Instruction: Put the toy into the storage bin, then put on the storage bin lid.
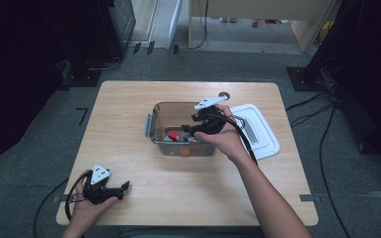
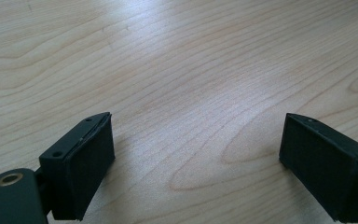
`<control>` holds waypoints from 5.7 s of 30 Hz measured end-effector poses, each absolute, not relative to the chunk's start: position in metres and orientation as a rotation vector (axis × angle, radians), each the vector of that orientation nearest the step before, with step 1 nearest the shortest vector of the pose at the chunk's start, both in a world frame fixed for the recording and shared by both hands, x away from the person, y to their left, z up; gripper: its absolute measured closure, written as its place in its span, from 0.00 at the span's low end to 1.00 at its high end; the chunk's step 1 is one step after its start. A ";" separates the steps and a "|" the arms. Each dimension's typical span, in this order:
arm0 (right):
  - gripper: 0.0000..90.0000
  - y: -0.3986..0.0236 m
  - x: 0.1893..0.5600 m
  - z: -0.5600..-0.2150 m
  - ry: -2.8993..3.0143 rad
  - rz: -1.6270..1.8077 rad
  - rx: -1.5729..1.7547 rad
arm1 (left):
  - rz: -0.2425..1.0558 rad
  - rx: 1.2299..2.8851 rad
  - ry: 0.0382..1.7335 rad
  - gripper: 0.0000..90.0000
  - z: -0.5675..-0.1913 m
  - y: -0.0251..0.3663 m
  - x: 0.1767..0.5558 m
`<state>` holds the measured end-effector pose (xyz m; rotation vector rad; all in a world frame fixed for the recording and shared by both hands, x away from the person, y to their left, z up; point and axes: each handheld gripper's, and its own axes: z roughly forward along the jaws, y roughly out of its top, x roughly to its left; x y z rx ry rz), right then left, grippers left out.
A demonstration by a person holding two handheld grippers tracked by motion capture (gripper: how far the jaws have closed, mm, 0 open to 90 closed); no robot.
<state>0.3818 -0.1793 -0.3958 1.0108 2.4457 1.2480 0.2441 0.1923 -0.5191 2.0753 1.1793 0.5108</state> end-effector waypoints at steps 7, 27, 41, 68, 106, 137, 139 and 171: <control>0.48 -0.192 0.374 -0.387 2.389 1.287 1.020 | 0.511 2.075 1.179 0.11 -0.519 0.192 0.244; 0.48 -0.256 0.351 -0.355 2.211 1.344 1.101 | 0.513 2.079 1.181 0.11 -0.519 0.193 0.243; 0.53 -0.327 0.341 -0.355 2.046 1.305 1.207 | 0.513 2.076 1.182 0.11 -0.519 0.192 0.244; 0.63 -0.367 0.374 -0.449 1.962 1.114 1.455 | 0.514 2.073 1.185 0.11 -0.519 0.192 0.244; 0.75 -0.354 0.385 -0.521 1.877 0.992 1.511 | 0.513 2.074 1.186 0.11 -0.519 0.192 0.244; 0.76 -0.386 0.368 -0.476 1.883 1.112 1.445 | 0.555 2.092 1.177 0.11 -0.515 0.188 0.245; 0.76 -0.388 0.367 -0.469 1.877 1.113 1.439 | 0.563 2.092 1.176 0.11 -0.514 0.188 0.246; 0.76 -0.371 0.363 -0.388 1.969 1.255 1.188 | 0.518 2.051 1.206 0.11 -0.514 0.193 0.247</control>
